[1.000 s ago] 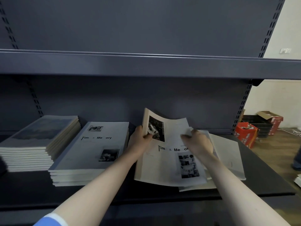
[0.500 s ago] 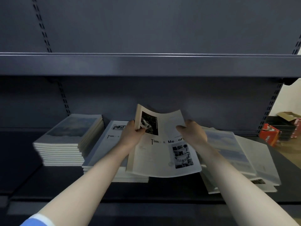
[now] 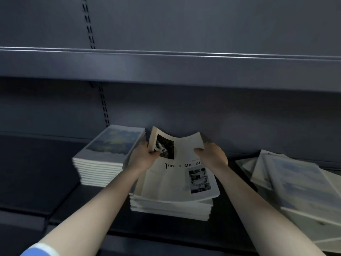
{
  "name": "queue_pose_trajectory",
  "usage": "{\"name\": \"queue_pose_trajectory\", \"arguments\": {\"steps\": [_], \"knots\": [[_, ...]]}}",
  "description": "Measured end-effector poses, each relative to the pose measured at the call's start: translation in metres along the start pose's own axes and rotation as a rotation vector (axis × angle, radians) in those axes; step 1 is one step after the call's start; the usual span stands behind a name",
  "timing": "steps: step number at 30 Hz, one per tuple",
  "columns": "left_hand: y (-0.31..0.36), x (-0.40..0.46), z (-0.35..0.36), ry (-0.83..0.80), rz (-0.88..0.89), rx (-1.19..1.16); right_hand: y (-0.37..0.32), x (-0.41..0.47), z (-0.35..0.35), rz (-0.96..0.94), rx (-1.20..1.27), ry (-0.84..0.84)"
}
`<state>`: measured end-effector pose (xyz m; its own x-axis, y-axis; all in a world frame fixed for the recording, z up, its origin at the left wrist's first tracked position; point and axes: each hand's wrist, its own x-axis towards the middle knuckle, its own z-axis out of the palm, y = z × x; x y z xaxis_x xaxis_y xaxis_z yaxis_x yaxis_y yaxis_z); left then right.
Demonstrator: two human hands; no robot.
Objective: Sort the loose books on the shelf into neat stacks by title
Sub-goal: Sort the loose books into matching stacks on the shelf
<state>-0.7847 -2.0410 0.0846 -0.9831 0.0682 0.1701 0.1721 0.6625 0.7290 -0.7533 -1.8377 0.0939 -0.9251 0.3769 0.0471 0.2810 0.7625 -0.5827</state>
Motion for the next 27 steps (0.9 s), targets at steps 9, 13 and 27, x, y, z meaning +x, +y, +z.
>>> {"name": "queue_pose_trajectory", "arguments": {"steps": [9,13,27], "knots": [[-0.012,0.009,0.005,0.029,-0.040,0.357,-0.002,-0.001,0.024,0.023,-0.114,0.128],[-0.016,0.009,0.016,-0.017,0.005,0.362,-0.001,-0.002,0.030,0.028,-0.122,0.137],[-0.017,0.027,0.028,-0.107,0.057,0.342,0.002,0.008,0.025,0.041,-0.031,0.042]]}}
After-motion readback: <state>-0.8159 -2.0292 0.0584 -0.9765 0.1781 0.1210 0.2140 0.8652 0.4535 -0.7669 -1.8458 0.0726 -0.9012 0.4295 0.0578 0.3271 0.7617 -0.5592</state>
